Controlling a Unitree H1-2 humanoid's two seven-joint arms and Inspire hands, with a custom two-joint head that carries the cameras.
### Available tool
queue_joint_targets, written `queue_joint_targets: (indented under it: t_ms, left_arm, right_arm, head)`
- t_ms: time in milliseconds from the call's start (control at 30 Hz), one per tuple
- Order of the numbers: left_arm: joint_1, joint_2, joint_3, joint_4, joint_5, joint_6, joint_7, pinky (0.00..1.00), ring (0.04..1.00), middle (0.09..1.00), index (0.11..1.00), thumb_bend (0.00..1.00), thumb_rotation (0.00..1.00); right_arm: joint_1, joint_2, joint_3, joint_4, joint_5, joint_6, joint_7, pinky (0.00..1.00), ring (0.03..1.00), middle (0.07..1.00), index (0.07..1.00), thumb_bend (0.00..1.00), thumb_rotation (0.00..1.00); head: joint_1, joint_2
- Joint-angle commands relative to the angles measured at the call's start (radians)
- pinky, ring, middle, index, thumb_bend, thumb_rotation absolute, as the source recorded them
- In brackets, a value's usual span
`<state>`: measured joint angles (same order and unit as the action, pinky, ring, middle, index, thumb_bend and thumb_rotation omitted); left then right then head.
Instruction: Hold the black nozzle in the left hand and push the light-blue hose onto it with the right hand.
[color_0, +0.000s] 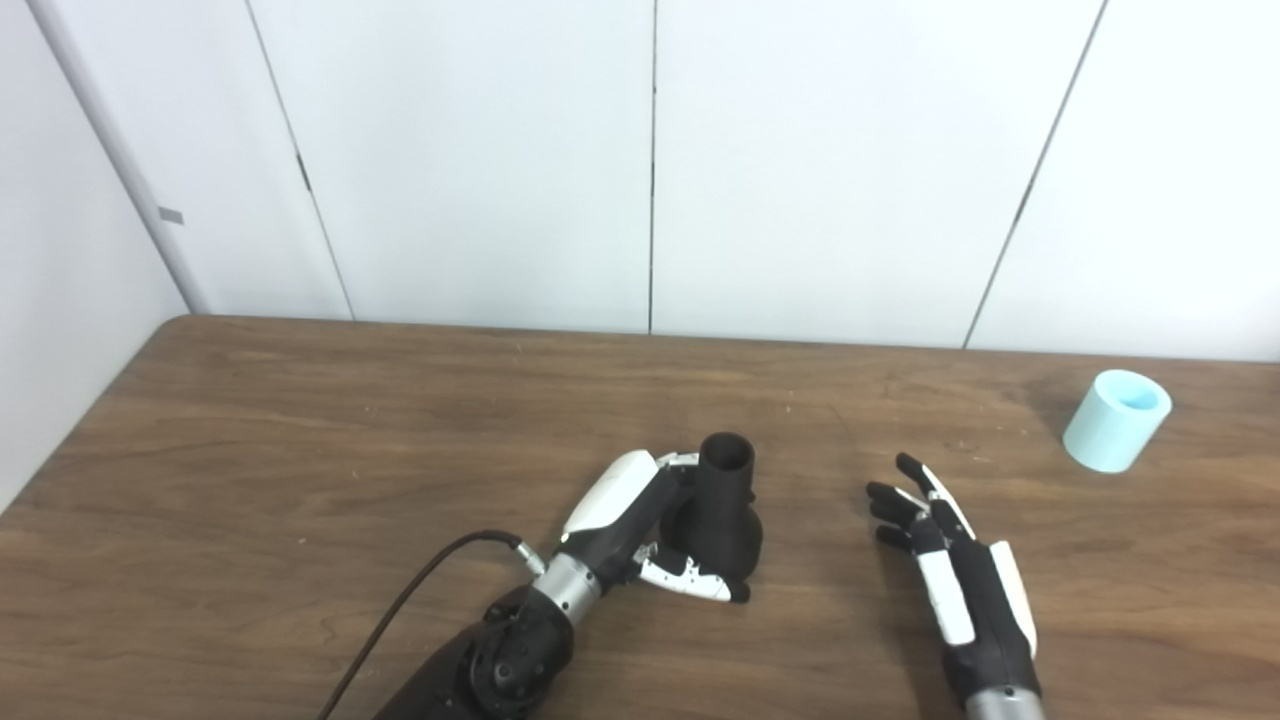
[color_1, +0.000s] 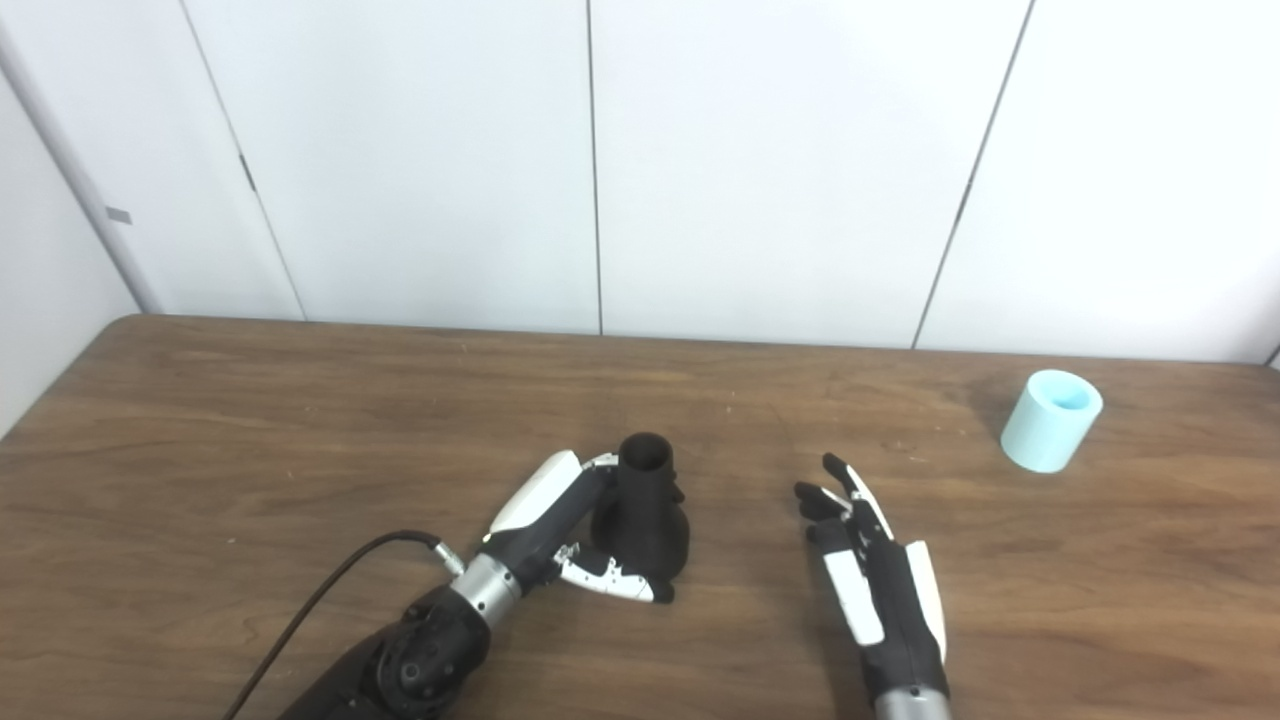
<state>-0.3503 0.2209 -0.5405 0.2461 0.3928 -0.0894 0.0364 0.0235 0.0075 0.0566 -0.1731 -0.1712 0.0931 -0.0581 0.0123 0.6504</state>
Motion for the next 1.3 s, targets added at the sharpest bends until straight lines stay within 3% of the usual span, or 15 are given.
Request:
queue_joint_targets:
  t_ms: [0, 467, 700, 767, 867, 933, 1000, 1133, 1233, 1267]
  left_arm:
    - [0.124, -0.004, -0.08, 0.128, 0.046, 0.049, -0.12, 0.91, 0.864, 0.78, 0.493, 0.51, 0.1]
    - [0.125, 0.0, -0.058, 0.19, 0.082, 0.027, -0.085, 0.9, 0.864, 0.785, 0.492, 0.51, 0.1]
    - [0.126, 0.003, -0.053, 0.197, 0.094, 0.017, -0.076, 0.9, 0.862, 0.783, 0.492, 0.51, 0.1]
    - [0.124, 0.004, -0.055, 0.202, 0.1, 0.015, -0.073, 0.9, 0.862, 0.783, 0.492, 0.51, 0.1]
    - [0.122, 0.004, -0.055, 0.206, 0.104, 0.013, -0.071, 0.9, 0.861, 0.782, 0.493, 0.51, 0.1]
    - [0.121, 0.003, -0.053, 0.206, 0.103, 0.012, -0.072, 0.9, 0.861, 0.782, 0.493, 0.51, 0.1]
    - [0.121, 0.003, -0.052, 0.206, 0.102, 0.011, -0.072, 0.9, 0.861, 0.782, 0.493, 0.51, 0.1]
    - [0.12, -0.001, -0.047, 0.22, 0.105, 0.0, -0.061, 0.9, 0.86, 0.782, 0.493, 0.51, 0.1]
    - [0.121, -0.006, -0.047, 0.224, 0.108, -0.002, -0.057, 0.9, 0.86, 0.782, 0.493, 0.51, 0.1]
    - [0.122, -0.008, -0.048, 0.225, 0.111, -0.003, -0.054, 0.9, 0.86, 0.782, 0.493, 0.51, 0.1]
  right_arm:
    - [-0.011, 0.015, 0.018, -0.036, -0.007, 0.005, 0.007, 0.75, 0.81, 0.805, 0.917, 0.66, 1.0]
    - [-0.036, 0.002, -0.002, -0.062, 0.007, 0.031, 0.009, 0.76, 0.805, 0.8, 0.918, 0.65, 1.0]
    - [-0.071, -0.007, -0.026, -0.112, 0.016, 0.09, 0.016, 0.77, 0.802, 0.789, 0.819, 0.66, 1.0]
    - [-0.114, -0.053, -0.039, -0.187, -0.022, 0.107, 0.026, 0.74, 0.773, 0.765, 0.795, 0.67, 1.0]
    - [-0.179, -0.156, -0.059, -0.221, -0.069, 0.069, 0.048, 0.69, 0.747, 0.746, 0.782, 0.71, 0.98]
    - [-0.224, -0.234, -0.074, -0.204, -0.094, 0.033, 0.06, 0.66, 0.743, 0.745, 0.78, 0.74, 0.94]
    - [-0.238, -0.261, -0.075, -0.196, -0.1, 0.023, 0.06, 0.65, 0.743, 0.746, 0.779, 0.75, 0.92]
    - [-0.345, -0.449, -0.096, -0.081, -0.207, -0.073, 0.054, 0.72, 0.778, 0.756, 0.782, 0.79, 0.9]
    - [-0.394, -0.509, -0.098, -0.04, -0.26, -0.085, 0.05, 0.75, 0.788, 0.762, 0.782, 0.81, 0.9]
    - [-0.419, -0.535, -0.098, -0.024, -0.283, -0.081, 0.05, 0.72, 0.786, 0.763, 0.78, 0.82, 0.9]
  head:
    - [0.0, 0.001]
    - [-0.008, 0.002]
    - [-0.013, 0.001]
    - [-0.016, 0.0]
    - [-0.015, 0.0]
    - [-0.015, 0.0]
    - [-0.015, 0.0]
    - [-0.008, -0.003]
    - [-0.011, -0.004]
    - [-0.011, -0.004]
